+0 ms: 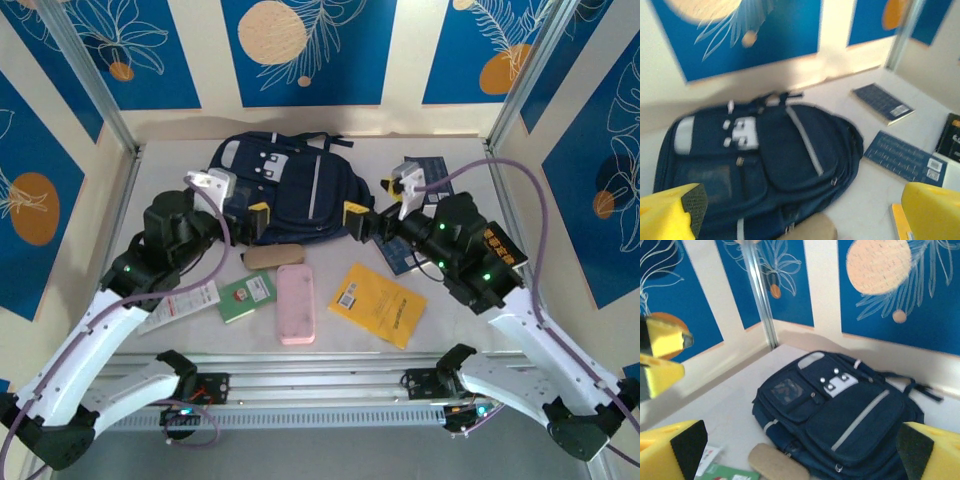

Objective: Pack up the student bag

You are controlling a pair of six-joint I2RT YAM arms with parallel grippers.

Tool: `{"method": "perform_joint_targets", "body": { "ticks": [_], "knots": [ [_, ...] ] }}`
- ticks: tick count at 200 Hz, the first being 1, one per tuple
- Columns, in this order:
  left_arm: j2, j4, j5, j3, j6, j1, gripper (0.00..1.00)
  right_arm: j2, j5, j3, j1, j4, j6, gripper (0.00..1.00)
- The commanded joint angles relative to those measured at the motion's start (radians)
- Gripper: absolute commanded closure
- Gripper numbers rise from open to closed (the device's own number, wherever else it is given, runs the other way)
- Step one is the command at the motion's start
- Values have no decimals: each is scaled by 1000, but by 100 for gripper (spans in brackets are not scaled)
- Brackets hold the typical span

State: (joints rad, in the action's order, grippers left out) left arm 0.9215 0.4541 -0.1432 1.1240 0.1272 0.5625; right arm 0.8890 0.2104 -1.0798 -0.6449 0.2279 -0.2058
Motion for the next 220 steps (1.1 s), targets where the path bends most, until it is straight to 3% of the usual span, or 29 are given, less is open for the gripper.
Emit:
{"method": "perform_joint_targets", "body": {
  "ticks": [1,10,19,32,52,71,87,114,140,162,220],
  "knots": [
    [24,294,-193,51,167,-3,0,38,85,-140,16,363,-202,1],
    [33,269,-188,31,174,-4,0,57,85,-189,36,485,-277,1],
    [46,229,-181,1,216,-5,0,58,48,-173,72,488,-299,1],
    [94,204,-87,3,244,-15,0,35,-101,-103,168,438,-353,1],
    [240,232,-47,89,285,-18,0,56,-324,-52,304,430,-412,1],
    [379,210,41,167,273,-29,0,62,-256,-6,275,407,-427,1],
    [491,169,120,223,283,-53,0,65,-289,10,247,393,-380,0],
    [697,70,323,333,310,-100,6,91,-347,18,272,387,-382,9],
    [912,78,420,543,302,-111,16,117,-394,20,312,408,-400,25],
    [1066,106,470,691,298,-122,26,116,-411,26,324,426,-398,32],
    [1317,134,474,931,290,-138,28,120,-428,27,330,447,-394,38]
  ]
}}
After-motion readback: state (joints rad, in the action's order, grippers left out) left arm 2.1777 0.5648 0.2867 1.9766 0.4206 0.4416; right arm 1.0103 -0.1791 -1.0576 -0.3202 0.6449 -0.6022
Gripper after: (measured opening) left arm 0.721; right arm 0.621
